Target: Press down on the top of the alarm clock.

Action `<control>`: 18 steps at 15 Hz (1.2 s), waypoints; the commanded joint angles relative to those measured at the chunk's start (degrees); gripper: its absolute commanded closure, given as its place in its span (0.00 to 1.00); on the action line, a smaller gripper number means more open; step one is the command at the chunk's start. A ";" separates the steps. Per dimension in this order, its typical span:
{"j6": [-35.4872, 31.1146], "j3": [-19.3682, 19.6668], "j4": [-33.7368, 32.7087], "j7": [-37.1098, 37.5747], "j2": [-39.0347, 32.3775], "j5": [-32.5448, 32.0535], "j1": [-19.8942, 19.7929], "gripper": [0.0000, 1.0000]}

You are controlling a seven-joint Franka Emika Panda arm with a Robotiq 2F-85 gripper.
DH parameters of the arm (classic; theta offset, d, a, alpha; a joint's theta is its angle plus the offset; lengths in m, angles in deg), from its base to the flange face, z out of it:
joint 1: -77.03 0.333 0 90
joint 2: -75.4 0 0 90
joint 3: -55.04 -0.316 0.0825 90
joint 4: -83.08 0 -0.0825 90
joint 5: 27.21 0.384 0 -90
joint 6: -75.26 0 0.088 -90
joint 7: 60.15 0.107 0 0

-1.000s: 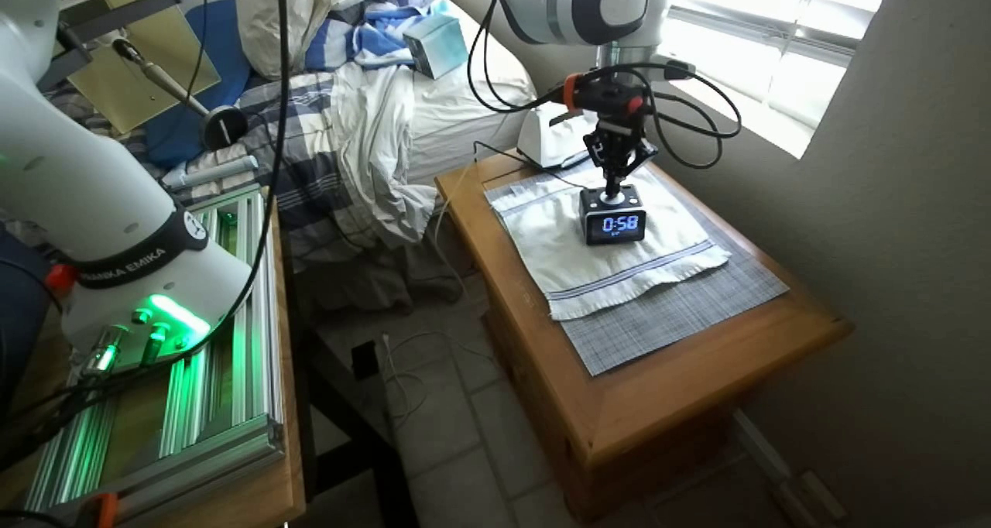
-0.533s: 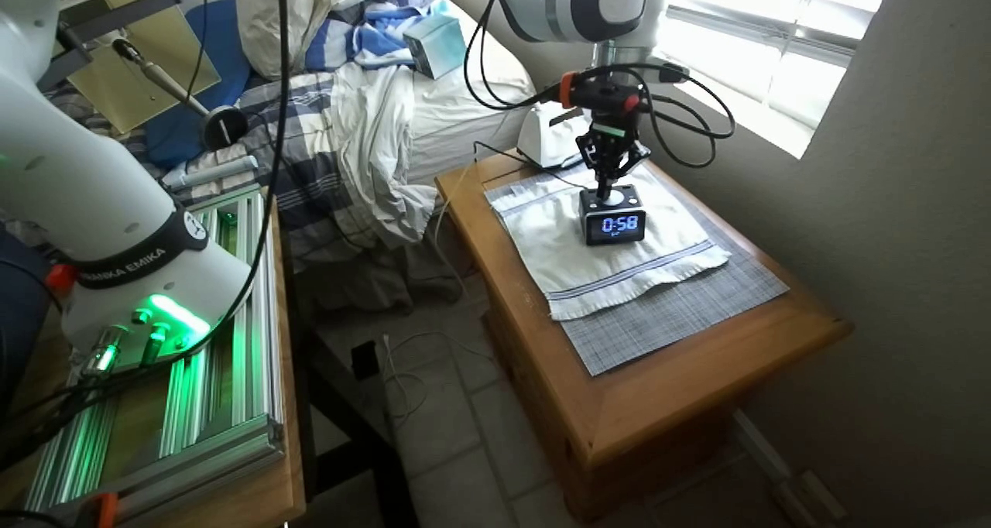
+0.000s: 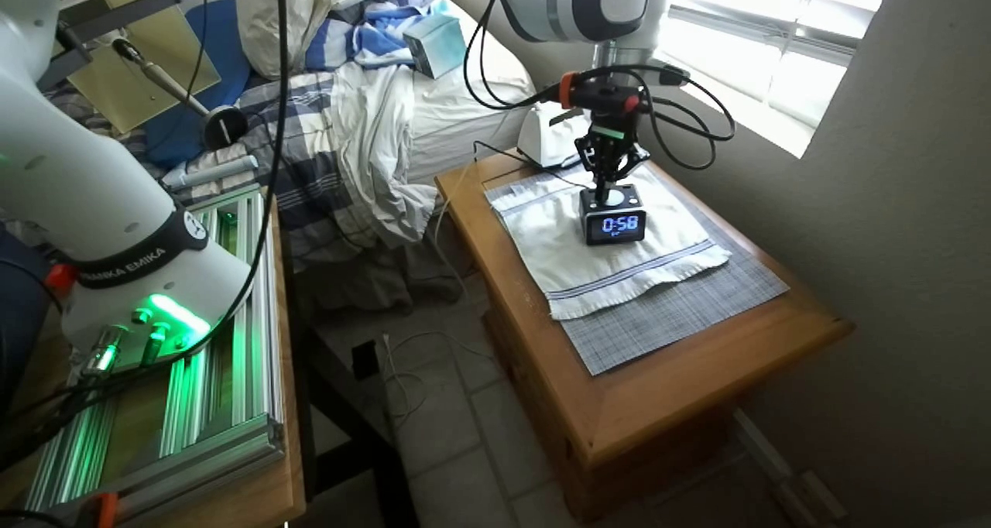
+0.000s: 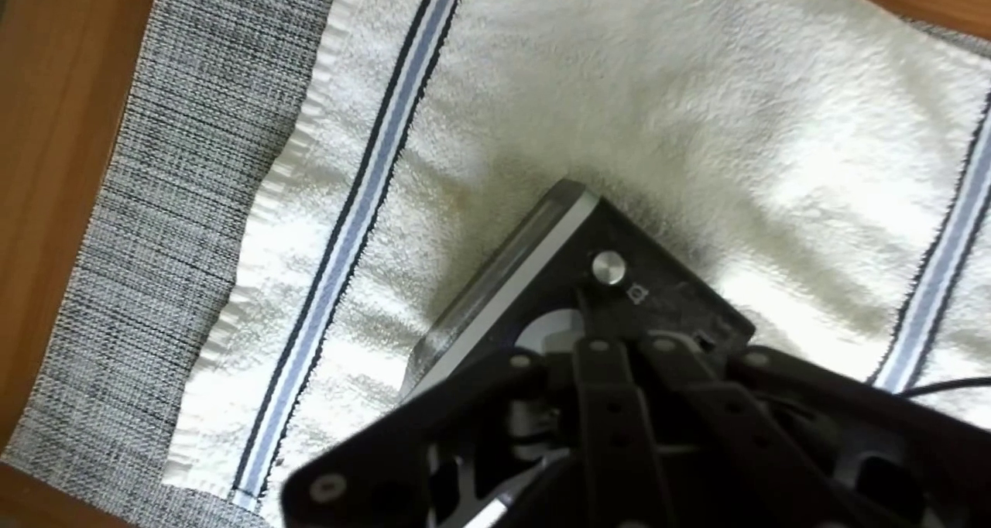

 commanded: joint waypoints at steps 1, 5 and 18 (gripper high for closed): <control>1.34 0.67 -2.51 0.92 -2.25 -1.06 -0.13 1.00; 1.01 1.13 -2.79 1.58 -2.63 -0.93 -0.33 1.00; -1.86 2.15 -4.98 5.16 -4.48 -0.70 -0.39 1.00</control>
